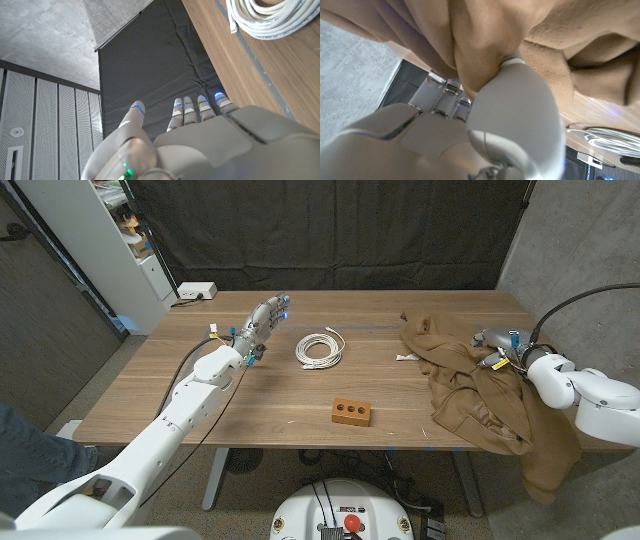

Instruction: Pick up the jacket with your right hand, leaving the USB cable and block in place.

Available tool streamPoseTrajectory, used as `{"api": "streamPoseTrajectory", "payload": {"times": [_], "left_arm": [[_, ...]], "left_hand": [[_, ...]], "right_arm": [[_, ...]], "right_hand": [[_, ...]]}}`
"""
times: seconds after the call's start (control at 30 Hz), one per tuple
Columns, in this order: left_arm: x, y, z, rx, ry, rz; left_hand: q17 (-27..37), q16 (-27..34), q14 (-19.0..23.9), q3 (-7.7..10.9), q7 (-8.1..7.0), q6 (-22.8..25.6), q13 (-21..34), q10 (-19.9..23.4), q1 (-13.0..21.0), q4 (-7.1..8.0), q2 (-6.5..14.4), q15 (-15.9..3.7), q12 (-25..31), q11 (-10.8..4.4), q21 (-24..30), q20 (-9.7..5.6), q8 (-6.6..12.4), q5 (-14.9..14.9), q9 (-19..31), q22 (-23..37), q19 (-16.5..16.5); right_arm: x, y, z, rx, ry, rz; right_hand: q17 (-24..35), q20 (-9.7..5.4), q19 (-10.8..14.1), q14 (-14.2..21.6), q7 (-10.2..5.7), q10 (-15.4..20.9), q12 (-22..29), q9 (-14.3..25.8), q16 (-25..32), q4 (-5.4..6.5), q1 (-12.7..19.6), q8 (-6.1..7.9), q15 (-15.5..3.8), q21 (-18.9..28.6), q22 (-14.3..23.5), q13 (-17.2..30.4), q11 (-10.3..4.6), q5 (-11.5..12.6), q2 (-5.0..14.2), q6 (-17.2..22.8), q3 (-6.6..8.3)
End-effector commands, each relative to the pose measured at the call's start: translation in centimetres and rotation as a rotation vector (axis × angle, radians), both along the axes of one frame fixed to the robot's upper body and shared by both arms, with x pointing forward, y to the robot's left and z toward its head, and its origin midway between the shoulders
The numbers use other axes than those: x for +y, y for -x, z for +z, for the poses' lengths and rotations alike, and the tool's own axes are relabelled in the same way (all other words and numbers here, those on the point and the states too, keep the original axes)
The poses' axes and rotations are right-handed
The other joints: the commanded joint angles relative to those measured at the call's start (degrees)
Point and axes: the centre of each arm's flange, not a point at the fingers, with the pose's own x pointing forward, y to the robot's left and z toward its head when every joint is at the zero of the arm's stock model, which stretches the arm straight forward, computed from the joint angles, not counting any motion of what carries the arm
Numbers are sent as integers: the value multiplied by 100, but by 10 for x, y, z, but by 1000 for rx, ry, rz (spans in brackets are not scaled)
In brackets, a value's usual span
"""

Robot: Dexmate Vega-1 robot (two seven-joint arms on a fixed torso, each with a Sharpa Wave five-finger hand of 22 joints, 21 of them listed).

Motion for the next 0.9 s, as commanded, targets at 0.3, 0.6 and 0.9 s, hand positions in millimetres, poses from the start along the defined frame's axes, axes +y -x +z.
{"api": "streamPoseTrajectory", "payload": {"times": [0.3, 0.6, 0.9], "left_arm": [[1, -2, 5, -6, -5, -3], [1, -1, 7, -11, -4, -5], [1, 0, 4, -13, 1, -6]], "left_hand": [[21, -5, -17, 19, -6, 82, 24, 4, -29, 32, -15, 38, 15, 13, 26, 59, 18, -13, 19, 22, 3], [21, -3, -13, 21, 6, 81, 24, 0, -29, 32, -15, 39, 13, 6, 26, 59, 15, -13, 19, 22, 4], [21, -4, -14, 23, 7, 90, 24, 4, -28, 31, -13, 41, 14, 4, 26, 62, 17, -13, 20, 22, 1]], "right_arm": [[3, 20, 23, -53, 9, 10], [10, 29, 35, -65, 19, 20], [11, 41, 45, -85, 17, 24]], "right_hand": [[89, -132, -87, 174, 12, 77, 16, -26, -110, 9, 1164, 26, -835, 210, 56, 84, -10, 18, 1117, 95, 79], [140, -130, -134, 241, 34, 51, -51, -97, -178, 30, 1151, -18, -831, 327, 74, 79, 9, 18, 1129, 89, 103], [208, -133, -180, 332, 43, 37, -103, -179, -209, 53, 1099, -57, -833, 433, 82, 89, 15, 15, 1107, 111, 98]]}}
